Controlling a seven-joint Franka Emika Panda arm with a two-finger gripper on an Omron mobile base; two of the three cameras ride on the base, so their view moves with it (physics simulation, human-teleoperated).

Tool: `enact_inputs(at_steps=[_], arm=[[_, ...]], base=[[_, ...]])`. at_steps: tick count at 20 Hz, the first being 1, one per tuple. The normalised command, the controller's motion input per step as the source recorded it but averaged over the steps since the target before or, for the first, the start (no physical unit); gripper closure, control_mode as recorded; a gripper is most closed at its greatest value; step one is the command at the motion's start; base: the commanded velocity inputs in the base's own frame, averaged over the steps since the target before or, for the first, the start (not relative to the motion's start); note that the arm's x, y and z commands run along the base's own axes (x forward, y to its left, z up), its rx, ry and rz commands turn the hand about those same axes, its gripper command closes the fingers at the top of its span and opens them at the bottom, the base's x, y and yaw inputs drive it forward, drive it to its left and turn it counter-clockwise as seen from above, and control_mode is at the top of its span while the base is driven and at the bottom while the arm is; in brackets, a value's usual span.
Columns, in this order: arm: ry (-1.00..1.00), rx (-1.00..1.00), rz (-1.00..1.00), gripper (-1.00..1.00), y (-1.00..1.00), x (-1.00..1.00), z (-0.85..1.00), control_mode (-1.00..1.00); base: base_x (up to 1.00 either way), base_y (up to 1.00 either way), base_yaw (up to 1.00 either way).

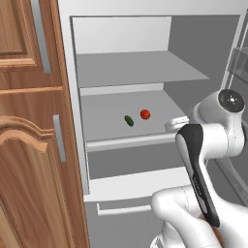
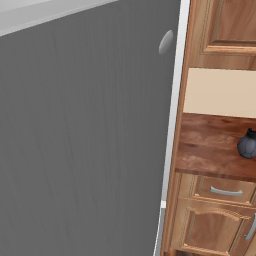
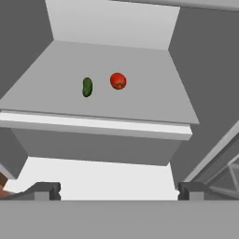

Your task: Move the apple and pickle from the top shelf to the second highest shelf to make space. Then, place the pitcher from the counter on the cleared top shelf.

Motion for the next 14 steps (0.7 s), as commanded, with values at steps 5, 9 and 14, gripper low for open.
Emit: enact_inputs(at_steps=[5,9,14], arm=[[0.0,0.0,0.0,-1.0,0.0,0.0,0.0,-1.0],[0.0,0.0,0.0,-1.0,0.0,0.0,0.0,1.0],[0.0,0.0,0.0,-1.0,0.0,0.0,0.0,1.0]], base=[[0.0,0.0,0.0],[0.01,0.01,-0.01],[0.22,0.3,-0.14]])
